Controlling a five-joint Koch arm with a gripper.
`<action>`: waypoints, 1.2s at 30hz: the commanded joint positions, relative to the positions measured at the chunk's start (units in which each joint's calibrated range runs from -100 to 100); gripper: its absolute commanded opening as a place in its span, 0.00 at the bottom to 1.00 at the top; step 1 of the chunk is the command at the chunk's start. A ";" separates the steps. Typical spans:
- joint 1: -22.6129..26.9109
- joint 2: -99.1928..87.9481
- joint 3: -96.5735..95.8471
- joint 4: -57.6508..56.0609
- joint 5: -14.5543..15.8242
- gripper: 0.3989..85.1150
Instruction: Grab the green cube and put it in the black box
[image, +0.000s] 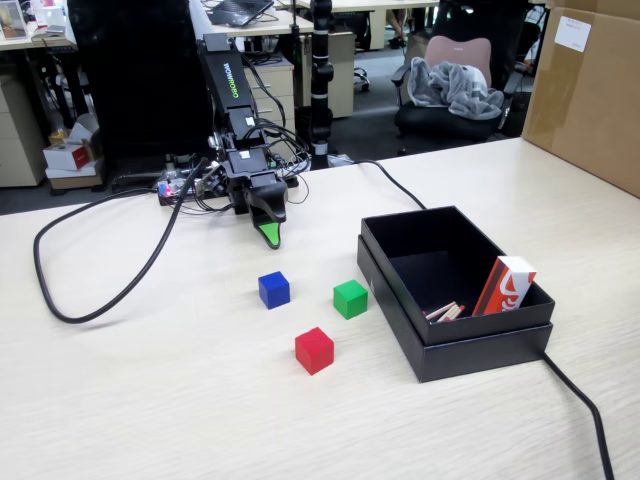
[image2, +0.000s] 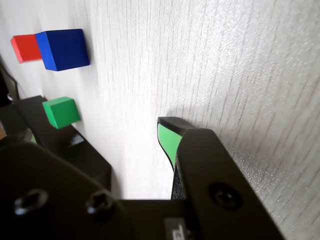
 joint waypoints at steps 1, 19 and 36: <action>0.00 0.07 -1.31 -1.48 -0.10 0.57; -1.17 0.30 6.40 -10.04 0.20 0.56; 2.00 33.12 64.15 -46.84 1.03 0.56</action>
